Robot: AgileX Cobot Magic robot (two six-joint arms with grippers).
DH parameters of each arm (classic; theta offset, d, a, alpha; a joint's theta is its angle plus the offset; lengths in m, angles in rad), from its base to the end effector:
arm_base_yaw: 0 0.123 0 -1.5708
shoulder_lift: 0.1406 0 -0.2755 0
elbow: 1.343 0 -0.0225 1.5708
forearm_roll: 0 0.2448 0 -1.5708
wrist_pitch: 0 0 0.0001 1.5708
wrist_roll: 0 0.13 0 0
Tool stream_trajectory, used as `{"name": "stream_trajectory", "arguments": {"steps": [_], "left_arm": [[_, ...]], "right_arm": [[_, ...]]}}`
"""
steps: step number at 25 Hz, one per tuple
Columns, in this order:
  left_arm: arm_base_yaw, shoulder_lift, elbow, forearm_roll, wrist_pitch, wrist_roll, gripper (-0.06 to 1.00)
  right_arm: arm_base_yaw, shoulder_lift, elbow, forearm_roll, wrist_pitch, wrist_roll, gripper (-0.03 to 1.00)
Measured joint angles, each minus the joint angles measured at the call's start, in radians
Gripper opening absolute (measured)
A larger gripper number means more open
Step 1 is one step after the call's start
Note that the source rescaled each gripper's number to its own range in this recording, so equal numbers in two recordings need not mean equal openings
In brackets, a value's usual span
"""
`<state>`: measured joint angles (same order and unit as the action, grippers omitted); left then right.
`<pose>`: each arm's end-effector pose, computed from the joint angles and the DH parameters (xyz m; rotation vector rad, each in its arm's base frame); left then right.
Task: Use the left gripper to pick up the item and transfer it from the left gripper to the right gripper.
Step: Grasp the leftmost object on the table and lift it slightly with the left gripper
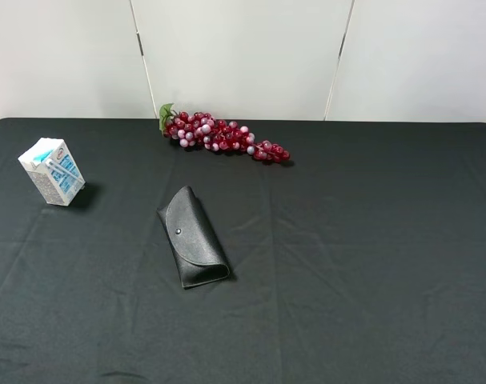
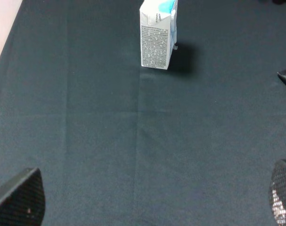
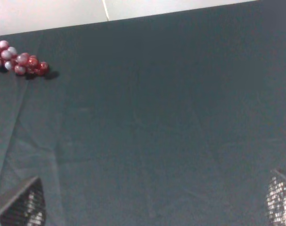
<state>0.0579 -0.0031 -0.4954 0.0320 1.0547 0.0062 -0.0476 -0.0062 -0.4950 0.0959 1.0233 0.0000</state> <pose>0.0343 0.0056 0.2560 -0.0541 2.0396 0.0784 0.0362 0.0089 0.2601 0.0453 2.0026 0.0835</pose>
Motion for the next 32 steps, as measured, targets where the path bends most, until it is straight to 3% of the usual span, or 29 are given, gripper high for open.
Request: {"name": "stream_trajectory", "arguments": {"steps": [24, 32], "left_arm": [[0.000, 0.000, -0.001, 0.003, -0.003, 0.000, 0.94], [0.000, 0.147, -0.152, 0.027, 0.048, 0.000, 1.00]], "right_arm": [[0.000, 0.000, 0.000, 0.000, 0.000, 0.000, 1.00], [0.000, 0.000, 0.000, 0.000, 0.000, 0.000, 1.00]]}}
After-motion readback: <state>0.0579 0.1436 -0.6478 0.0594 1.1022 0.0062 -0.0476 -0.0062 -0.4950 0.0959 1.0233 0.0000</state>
